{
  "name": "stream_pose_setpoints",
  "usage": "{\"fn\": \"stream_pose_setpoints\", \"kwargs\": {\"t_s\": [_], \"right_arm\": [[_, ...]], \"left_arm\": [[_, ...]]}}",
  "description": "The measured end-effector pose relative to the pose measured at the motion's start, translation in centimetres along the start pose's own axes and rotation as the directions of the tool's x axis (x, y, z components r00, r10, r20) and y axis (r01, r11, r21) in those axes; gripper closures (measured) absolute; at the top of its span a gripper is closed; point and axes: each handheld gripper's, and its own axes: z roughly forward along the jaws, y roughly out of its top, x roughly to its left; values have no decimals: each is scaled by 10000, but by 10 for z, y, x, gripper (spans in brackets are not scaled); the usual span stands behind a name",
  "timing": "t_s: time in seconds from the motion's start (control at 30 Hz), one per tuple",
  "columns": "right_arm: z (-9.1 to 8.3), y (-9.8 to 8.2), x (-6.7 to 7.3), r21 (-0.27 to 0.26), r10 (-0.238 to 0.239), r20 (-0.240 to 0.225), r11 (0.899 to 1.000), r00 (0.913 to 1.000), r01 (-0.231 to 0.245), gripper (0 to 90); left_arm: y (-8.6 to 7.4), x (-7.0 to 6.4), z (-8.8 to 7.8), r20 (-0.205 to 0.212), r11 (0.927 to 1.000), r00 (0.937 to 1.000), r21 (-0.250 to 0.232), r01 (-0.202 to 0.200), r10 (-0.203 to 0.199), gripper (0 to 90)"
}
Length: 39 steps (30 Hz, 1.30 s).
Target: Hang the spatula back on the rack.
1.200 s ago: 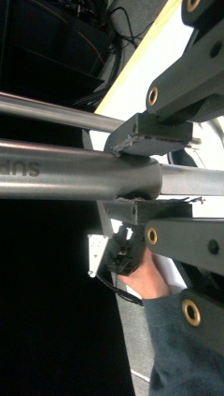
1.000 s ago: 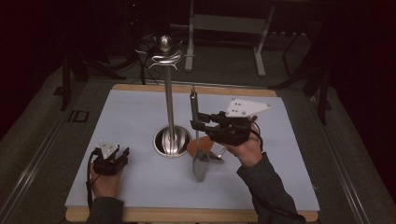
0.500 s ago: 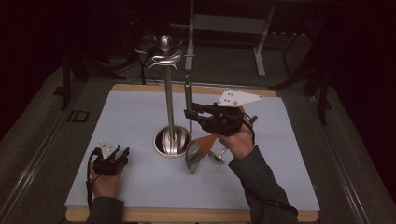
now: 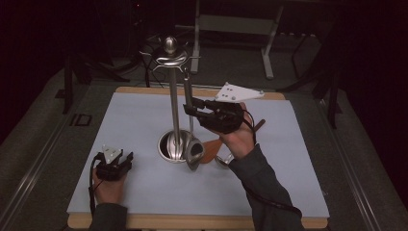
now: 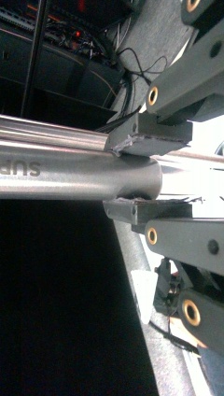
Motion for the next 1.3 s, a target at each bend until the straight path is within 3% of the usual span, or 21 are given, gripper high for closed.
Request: {"fn": "stream_pose_setpoints", "kwargs": {"t_s": [0.3, 0.37, 0.57, 0.87, 1.1, 1.3], "right_arm": [[15, -2, -1, 573, -14, 440, 9984, 9990, -11, 687], [15, -4, -3, 490, 104, 390, 9987, 9992, -123, 681], [12, -5, -5, 442, 168, 282, 9989, 9995, -181, 646], [3, -8, -7, 684, -109, 292, 9976, 9995, 89, 611], [-4, -11, -5, 1523, -872, 496, 9852, 9950, 788, 587], [-8, -21, -12, 2068, -936, 900, 9756, 9915, 733, 570]], "left_arm": [[0, 0, 0, 26, 10000, 10000, -2, 4, -4, 581], [0, 1, 0, 27, 10000, 10000, -6, 8, -8, 582], [0, 0, 0, 14, 10000, 10000, -11, -7, 7, 581], [0, 0, 0, -2, 10000, 10000, -3, 0, 0, 580], [0, 0, 0, -14, 10000, 10000, 38, -24, 24, 580], [0, 0, 0, -25, 10000, 10000, 47, 2, -1, 580]]}}
